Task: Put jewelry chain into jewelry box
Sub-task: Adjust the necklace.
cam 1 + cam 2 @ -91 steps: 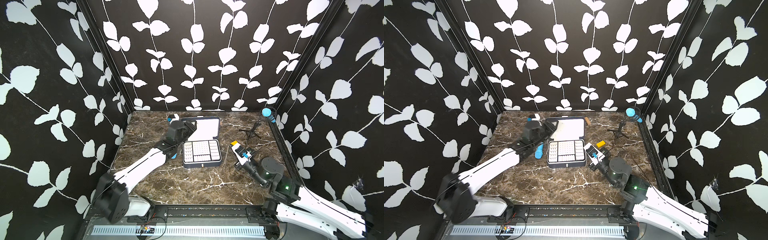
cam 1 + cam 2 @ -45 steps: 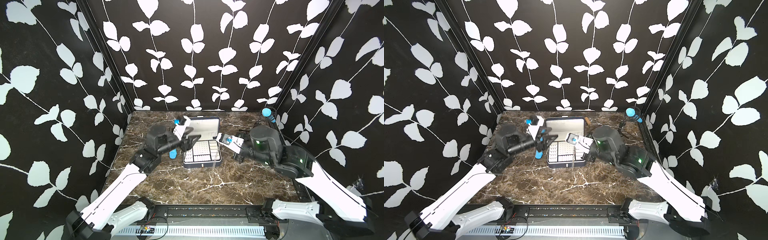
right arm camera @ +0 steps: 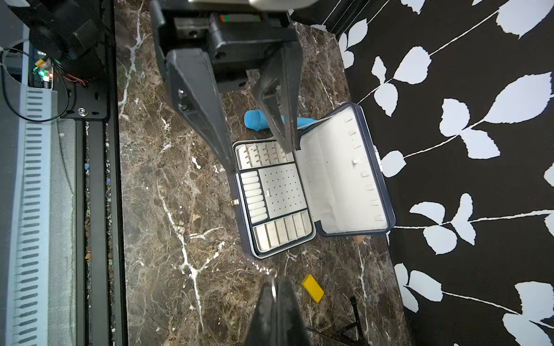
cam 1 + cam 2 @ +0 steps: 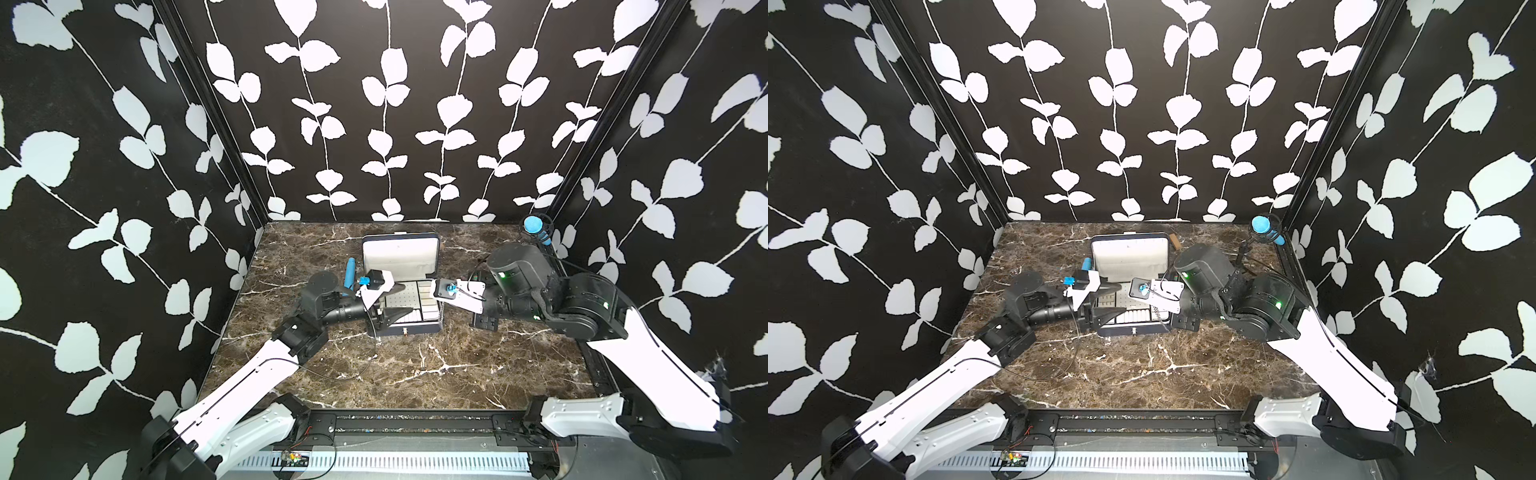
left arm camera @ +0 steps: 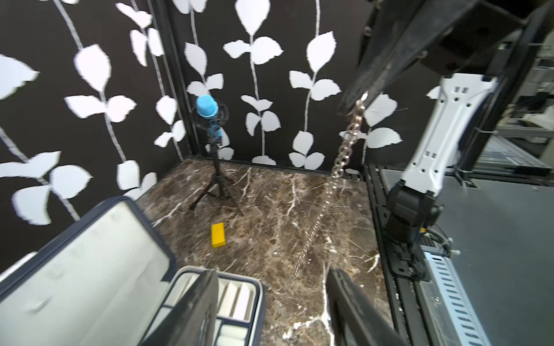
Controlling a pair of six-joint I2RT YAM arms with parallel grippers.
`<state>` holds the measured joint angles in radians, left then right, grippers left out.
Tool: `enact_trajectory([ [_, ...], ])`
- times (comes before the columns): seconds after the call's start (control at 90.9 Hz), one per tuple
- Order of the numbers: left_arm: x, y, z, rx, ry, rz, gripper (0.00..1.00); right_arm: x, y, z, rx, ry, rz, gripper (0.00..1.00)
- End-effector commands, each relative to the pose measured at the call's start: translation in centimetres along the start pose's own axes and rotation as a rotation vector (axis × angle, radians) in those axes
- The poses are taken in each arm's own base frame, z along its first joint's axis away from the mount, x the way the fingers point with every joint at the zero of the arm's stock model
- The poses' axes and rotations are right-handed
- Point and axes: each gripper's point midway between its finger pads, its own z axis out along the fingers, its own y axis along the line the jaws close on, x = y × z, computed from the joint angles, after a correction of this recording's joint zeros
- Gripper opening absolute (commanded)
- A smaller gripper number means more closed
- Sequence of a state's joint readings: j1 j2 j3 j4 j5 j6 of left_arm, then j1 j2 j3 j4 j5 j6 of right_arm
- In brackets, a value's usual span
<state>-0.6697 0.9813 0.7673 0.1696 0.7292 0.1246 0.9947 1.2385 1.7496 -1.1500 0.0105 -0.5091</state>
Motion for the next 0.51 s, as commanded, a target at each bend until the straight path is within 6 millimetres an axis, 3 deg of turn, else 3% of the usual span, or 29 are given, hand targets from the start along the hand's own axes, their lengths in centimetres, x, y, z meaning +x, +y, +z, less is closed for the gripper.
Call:
enact_trajectory([
  [0.0,-0.4,-1.8,1.2,0.093,-0.03,0.059,0.61,0.0,-0.1,-0.4,0.005,-0.005,-0.009,0.0],
  [0.165,0.6,-3.3,3.3,0.182,-0.005,0.061,0.61,0.1,0.0,-0.3,0.008,-0.008,-0.013,0.0],
  [0.495,2.1,-3.9,5.6,0.258,-0.003,0.015,0.6,0.1,0.2,-0.2,0.005,-0.024,-0.011,0.0],
])
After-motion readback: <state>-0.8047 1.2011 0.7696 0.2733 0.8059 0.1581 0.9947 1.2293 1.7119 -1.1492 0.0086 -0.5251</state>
